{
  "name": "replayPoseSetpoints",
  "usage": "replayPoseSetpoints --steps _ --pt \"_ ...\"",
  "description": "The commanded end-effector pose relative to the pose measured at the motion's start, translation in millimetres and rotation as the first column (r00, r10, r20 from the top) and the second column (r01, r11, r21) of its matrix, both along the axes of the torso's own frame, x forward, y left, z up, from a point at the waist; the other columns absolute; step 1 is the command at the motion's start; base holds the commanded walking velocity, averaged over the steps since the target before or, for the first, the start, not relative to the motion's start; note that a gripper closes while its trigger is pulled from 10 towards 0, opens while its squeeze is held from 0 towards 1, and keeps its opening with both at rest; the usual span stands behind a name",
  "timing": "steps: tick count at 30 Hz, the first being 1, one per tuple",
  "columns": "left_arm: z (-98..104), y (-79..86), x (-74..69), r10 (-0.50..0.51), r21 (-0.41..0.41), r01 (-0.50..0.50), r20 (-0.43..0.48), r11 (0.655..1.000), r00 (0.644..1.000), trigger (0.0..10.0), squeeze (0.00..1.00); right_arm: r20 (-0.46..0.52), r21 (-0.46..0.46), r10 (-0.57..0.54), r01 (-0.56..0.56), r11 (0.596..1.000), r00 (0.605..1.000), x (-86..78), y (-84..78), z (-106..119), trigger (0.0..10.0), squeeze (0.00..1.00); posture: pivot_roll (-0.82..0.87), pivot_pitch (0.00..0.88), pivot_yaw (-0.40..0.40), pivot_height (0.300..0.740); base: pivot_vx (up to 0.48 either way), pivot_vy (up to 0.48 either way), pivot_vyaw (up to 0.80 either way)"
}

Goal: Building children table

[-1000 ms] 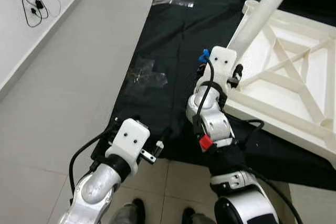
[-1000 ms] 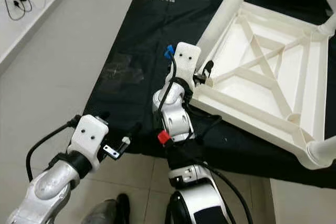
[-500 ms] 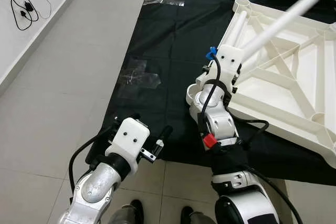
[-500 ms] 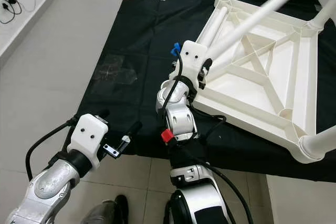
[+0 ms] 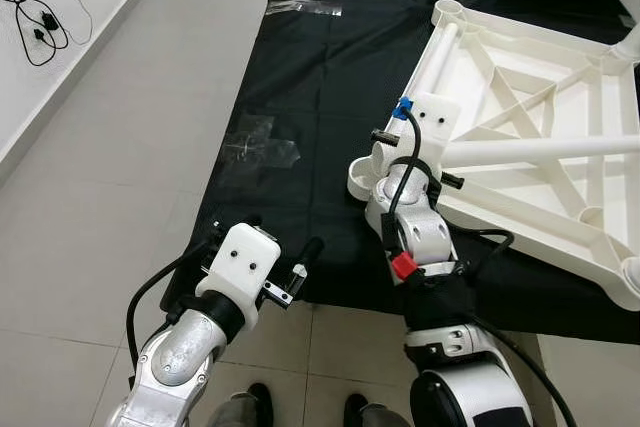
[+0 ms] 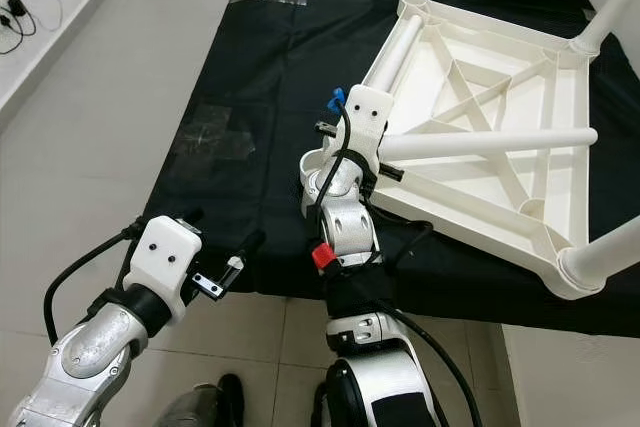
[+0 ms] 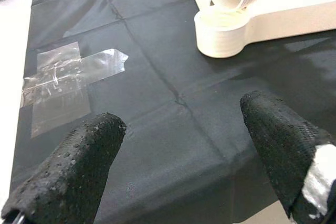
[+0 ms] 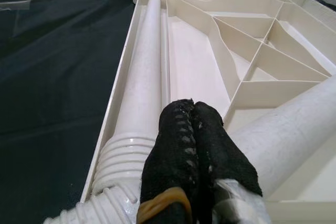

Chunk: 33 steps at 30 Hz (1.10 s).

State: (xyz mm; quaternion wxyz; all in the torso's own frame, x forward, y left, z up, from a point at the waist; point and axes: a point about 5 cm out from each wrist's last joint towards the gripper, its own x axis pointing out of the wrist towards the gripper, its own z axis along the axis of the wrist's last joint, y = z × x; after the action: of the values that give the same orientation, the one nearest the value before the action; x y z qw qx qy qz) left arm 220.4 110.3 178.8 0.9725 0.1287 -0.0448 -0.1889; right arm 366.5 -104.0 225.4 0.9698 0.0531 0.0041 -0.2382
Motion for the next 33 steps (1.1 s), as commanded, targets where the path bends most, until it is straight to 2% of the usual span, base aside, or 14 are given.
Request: replayPoseSetpoints --steps 1,2,4,7,9,12,13,14,16,18,21,25,28,33 --pt "-6.9 0.4 -0.3 0.000 0.018 0.000 -0.024 1.000 1.000 10.0 0.00 -0.075 0.057 0.039 -0.034 0.998 0.996 4.8 -5.5 -17.7 10.0 0.00 0.15 0.246 -0.035 0.740 0.000 0.000 0.00" --pt "-7.7 0.4 -0.2 0.000 0.020 0.001 -0.025 1.000 1.000 10.0 0.00 0.006 0.062 0.059 -0.060 0.996 0.998 11.3 -10.8 2.0 10.0 1.00 0.14 0.231 -0.034 0.740 0.000 0.000 0.00" --pt "-7.7 0.4 -0.2 0.000 0.020 0.001 -0.025 1.000 1.000 10.0 0.00 0.006 0.062 0.059 -0.060 0.996 0.998 11.3 -10.8 2.0 10.0 1.00 0.14 0.231 -0.034 0.740 0.000 0.000 0.00" --pt "-9.5 0.1 0.0 -0.002 0.019 0.002 -0.026 1.000 1.000 10.0 0.00 0.102 0.069 0.060 -0.067 0.995 0.993 18.4 -20.1 29.2 10.0 1.00 0.14 0.206 -0.032 0.740 0.000 0.000 0.00" --pt "-10.5 -0.1 2.2 -0.006 0.025 0.007 -0.021 1.000 1.000 10.0 0.00 0.162 0.138 0.014 -0.037 0.990 0.987 26.0 -32.9 57.7 10.0 1.00 0.14 0.184 -0.026 0.740 0.000 0.000 0.00" --pt "-10.7 0.1 4.2 -0.007 0.027 0.008 -0.019 1.000 1.000 10.0 0.00 0.166 0.175 -0.025 -0.005 0.985 0.986 29.3 -40.3 67.5 10.0 1.00 0.14 0.175 -0.028 0.740 0.000 0.000 0.00" --pt "-10.6 0.7 6.0 -0.008 0.030 0.008 -0.016 1.000 1.000 10.0 0.00 0.155 0.213 -0.051 0.017 0.977 0.987 33.4 -47.9 74.1 10.0 0.23 0.14 0.172 -0.025 0.740 0.000 0.000 0.00" --pt "-10.5 1.5 7.7 -0.007 0.032 0.007 -0.015 0.999 1.000 10.0 0.00 0.100 0.240 -0.083 0.057 0.969 0.992 38.1 -57.1 72.3 10.0 0.00 0.13 0.169 -0.024 0.740 0.000 0.000 0.00" --pt "-10.6 2.0 9.0 -0.006 0.032 0.006 -0.014 0.999 1.000 10.0 0.00 0.060 0.253 -0.097 0.079 0.964 0.994 41.2 -62.6 69.6 10.0 0.00 0.13 0.169 -0.025 0.740 0.000 0.000 0.00" --pt "-10.9 2.3 10.7 -0.006 0.037 0.006 -0.012 0.999 1.000 10.0 0.00 -0.087 0.272 -0.170 0.187 0.944 0.982 44.1 -76.0 57.8 10.0 0.00 0.14 0.167 -0.027 0.740 0.000 0.000 0.00" --pt "-11.4 2.4 11.0 -0.006 0.040 0.007 -0.012 0.999 1.000 10.0 0.00 -0.127 0.283 -0.207 0.236 0.930 0.970 44.2 -81.9 56.3 10.0 0.00 0.15 0.166 -0.026 0.740 0.000 0.000 0.00" --pt "-13.2 4.6 11.3 -0.007 0.052 0.008 -0.015 0.999 1.000 10.0 0.00 -0.197 0.343 -0.404 0.449 0.825 0.893 37.9 -111.0 60.1 10.0 0.00 0.14 0.169 -0.023 0.740 0.000 0.000 0.00" --pt "-13.3 4.8 12.2 -0.005 0.054 0.006 -0.013 0.999 1.000 10.0 0.00 -0.253 0.373 -0.439 0.505 0.778 0.862 34.9 -119.5 52.0 10.0 0.00 0.15 0.170 -0.026 0.740 0.000 0.000 0.00" --pt "-13.4 4.8 12.9 -0.004 0.054 0.005 -0.010 0.999 1.000 10.0 0.00 -0.275 0.404 -0.447 0.524 0.750 0.851 34.4 -124.6 48.7 10.0 0.00 0.15 0.171 -0.024 0.740 0.000 0.000 0.00"
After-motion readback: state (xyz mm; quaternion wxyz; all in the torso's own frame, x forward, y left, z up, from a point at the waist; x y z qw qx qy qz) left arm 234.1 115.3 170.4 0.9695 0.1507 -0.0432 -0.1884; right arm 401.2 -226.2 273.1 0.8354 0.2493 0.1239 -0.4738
